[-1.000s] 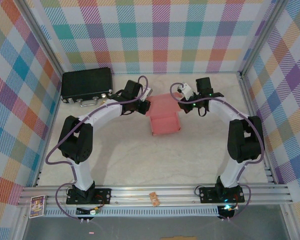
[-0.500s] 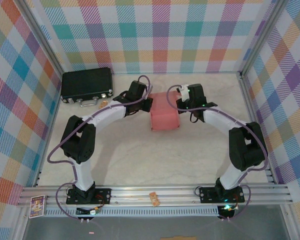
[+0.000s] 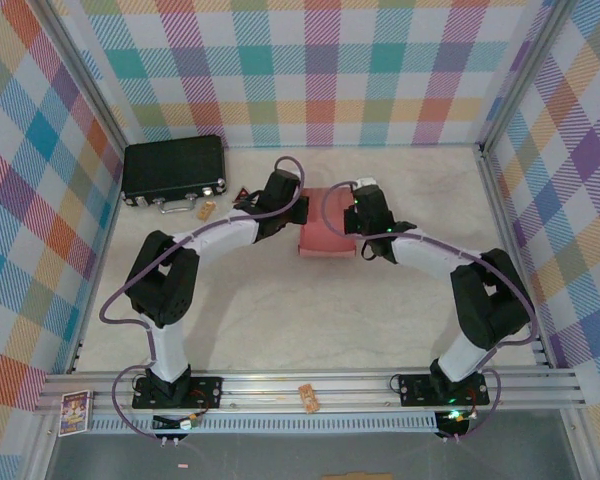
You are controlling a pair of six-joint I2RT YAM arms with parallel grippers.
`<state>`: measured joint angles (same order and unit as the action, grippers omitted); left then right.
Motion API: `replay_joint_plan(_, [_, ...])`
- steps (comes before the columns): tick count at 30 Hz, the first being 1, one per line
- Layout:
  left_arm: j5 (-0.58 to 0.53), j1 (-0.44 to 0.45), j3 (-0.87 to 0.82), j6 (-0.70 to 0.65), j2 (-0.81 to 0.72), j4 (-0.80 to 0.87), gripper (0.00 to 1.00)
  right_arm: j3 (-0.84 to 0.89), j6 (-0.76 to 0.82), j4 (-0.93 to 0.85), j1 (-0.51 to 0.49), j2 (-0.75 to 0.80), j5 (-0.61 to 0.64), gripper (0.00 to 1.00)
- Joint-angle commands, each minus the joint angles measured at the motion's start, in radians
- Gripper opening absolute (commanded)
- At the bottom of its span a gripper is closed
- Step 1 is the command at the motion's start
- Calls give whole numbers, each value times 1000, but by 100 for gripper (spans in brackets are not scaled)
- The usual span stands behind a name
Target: Fold the paper box
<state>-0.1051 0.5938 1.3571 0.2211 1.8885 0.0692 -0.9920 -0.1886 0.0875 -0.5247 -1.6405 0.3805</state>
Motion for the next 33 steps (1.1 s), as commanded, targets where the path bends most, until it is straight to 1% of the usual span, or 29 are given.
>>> replay_joint_plan(1, [-23, 37, -34, 52, -31, -70, 0, 27, -70, 9, -32, 16, 95, 0])
replay_joint_plan(8, [-31, 61, -75, 53, -45, -103, 0, 52, -100, 7, -60, 19, 158, 0])
replay_joint_plan(18, [-48, 70, -125, 51, -69, -143, 0, 9, -122, -56, -97, -11, 230, 0])
replay_joint_plan(27, [-30, 72, -191, 59, -90, -211, 0, 4, -197, -95, -142, -36, 322, 0])
replay_joint_plan(28, [-28, 72, -203, 58, -95, -224, 0, 4, -206, -99, -148, -39, 364, 0])
replay_joint_plan(33, [-12, 75, -257, 61, -118, -279, 0, 10, -230, -108, -169, -49, 416, 0])
